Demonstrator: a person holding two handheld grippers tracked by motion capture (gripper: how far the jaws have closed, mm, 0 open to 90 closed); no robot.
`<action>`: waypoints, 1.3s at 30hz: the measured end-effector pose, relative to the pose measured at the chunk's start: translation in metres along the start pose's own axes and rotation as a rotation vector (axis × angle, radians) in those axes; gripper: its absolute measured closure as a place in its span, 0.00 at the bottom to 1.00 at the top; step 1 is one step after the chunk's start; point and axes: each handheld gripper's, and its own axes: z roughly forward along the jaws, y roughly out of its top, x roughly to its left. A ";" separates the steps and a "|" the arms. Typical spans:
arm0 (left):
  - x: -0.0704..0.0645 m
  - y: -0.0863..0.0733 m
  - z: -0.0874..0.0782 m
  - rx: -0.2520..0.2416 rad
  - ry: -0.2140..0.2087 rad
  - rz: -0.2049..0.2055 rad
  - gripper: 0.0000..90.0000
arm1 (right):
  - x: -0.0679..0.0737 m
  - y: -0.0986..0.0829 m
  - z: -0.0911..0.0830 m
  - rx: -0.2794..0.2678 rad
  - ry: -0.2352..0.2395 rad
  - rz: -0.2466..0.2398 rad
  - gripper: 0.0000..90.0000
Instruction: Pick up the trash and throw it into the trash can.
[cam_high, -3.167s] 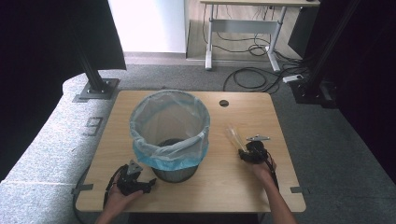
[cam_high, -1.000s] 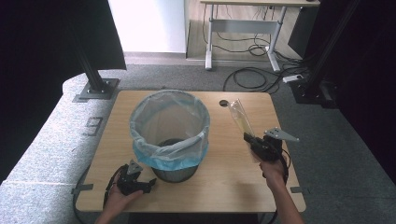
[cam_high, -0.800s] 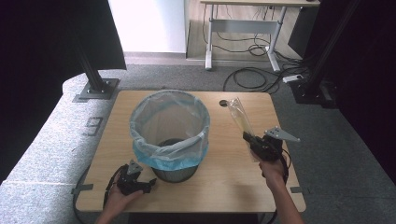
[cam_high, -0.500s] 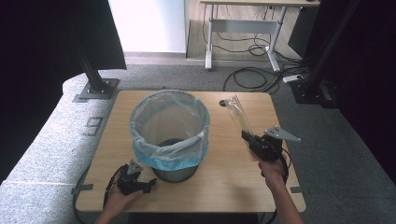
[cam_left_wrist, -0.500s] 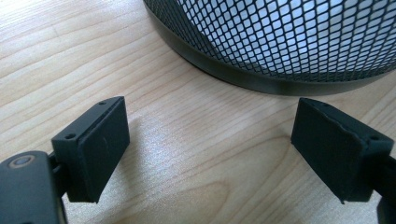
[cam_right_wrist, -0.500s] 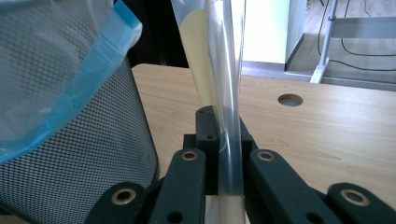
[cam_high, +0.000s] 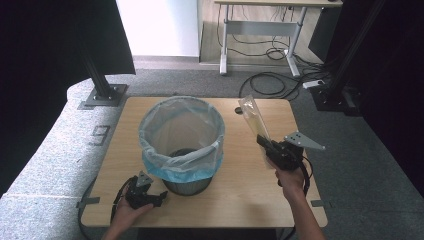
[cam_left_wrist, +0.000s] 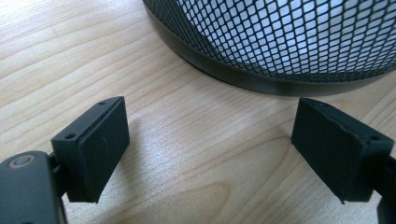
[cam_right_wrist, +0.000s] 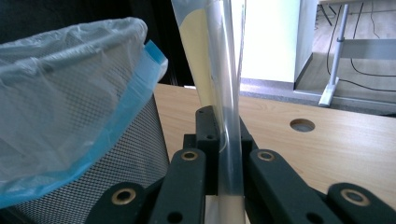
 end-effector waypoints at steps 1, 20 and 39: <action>0.000 0.000 0.000 0.000 0.000 0.000 0.13 | 0.000 0.001 0.000 -0.003 0.003 -0.001 0.97; 0.000 0.000 0.000 0.000 0.000 0.000 0.13 | 0.013 0.015 -0.003 -0.036 0.041 -0.019 0.97; 0.000 0.000 0.000 0.000 0.000 0.001 0.13 | 0.028 0.034 0.003 -0.067 0.068 -0.053 0.97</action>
